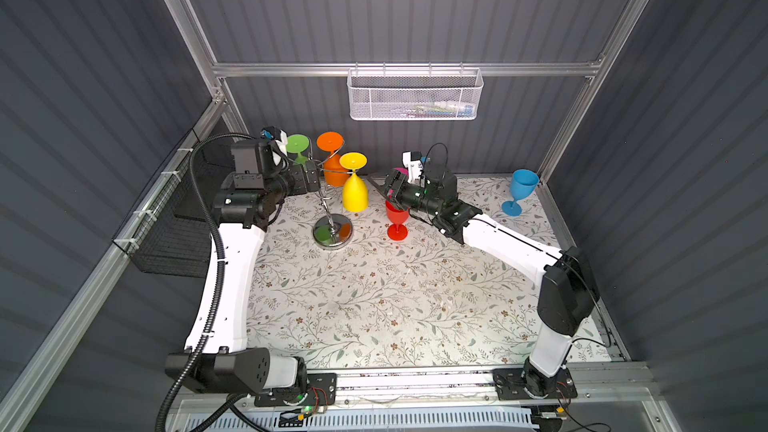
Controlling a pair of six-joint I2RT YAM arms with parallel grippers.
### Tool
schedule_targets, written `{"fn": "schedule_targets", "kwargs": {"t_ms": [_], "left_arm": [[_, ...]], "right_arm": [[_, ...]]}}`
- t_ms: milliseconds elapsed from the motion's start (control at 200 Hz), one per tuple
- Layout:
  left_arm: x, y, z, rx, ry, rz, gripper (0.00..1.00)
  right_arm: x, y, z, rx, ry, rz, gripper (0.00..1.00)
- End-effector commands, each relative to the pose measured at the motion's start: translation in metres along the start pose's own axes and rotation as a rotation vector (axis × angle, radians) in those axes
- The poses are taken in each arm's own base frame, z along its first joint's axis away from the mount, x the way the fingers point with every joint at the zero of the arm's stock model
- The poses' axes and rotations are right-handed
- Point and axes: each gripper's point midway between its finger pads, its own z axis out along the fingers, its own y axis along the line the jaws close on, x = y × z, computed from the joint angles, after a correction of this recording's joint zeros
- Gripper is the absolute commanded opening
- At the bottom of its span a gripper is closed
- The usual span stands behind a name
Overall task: Take the wine glass off the wine glass rack
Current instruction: 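Move the right gripper to the yellow glass foot while the left gripper nears the rack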
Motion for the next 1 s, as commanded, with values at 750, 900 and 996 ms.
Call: {"fn": "schedule_targets", "kwargs": {"t_ms": [750, 900, 996], "left_arm": [[0.042, -0.013, -0.001, 0.029, 0.164, 0.020, 0.96], [0.060, -0.010, 0.000, 0.014, 0.223, 0.015, 0.95], [0.068, -0.002, 0.005, -0.028, 0.254, 0.020, 0.95]], "right_arm": [[-0.015, 0.017, -0.007, -0.012, -0.053, -0.023, 0.73], [-0.013, 0.016, -0.011, -0.007, -0.053, -0.037, 0.73], [-0.014, 0.017, -0.014, -0.007, -0.058, -0.046, 0.73]]}}
